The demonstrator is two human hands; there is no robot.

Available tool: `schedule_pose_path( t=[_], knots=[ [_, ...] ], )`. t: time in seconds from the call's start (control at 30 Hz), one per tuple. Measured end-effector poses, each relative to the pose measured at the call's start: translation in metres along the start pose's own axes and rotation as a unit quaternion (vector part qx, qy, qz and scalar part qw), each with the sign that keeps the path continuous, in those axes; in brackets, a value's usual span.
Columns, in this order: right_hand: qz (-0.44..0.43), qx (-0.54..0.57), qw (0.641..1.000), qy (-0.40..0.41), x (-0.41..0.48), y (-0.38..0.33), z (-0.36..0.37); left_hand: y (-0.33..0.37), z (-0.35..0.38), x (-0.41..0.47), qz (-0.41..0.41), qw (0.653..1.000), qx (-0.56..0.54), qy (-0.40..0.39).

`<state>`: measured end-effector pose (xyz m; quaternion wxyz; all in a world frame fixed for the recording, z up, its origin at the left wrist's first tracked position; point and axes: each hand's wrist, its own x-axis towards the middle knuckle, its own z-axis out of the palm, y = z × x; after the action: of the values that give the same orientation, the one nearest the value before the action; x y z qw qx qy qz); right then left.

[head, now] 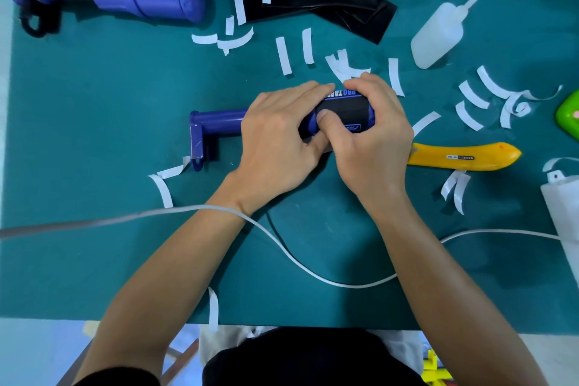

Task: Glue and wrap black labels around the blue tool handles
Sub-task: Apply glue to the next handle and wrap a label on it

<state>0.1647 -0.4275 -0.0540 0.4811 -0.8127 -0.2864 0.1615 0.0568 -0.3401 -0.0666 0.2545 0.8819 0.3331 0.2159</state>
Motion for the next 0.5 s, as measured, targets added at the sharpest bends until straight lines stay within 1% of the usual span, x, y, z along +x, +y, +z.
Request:
schedule_pose_path(
  t=[0.27,0.4,0.5],
  knots=[
    [0.014,-0.003,1.000,-0.020,0.0015,0.0028,-0.0050,-0.0020,0.0005,-0.0014,-0.010,1.000,0.009,-0.016],
    [-0.011,-0.018,0.999,-0.026,0.0015,0.0023,-0.0055,-0.0002,-0.0001,-0.0011,-0.005,1.000,0.008,-0.003],
    [-0.016,-0.013,0.999,-0.026,0.0024,0.0038,-0.0065,0.0005,-0.0006,-0.0010,-0.007,1.000,0.008,-0.007]
  ],
)
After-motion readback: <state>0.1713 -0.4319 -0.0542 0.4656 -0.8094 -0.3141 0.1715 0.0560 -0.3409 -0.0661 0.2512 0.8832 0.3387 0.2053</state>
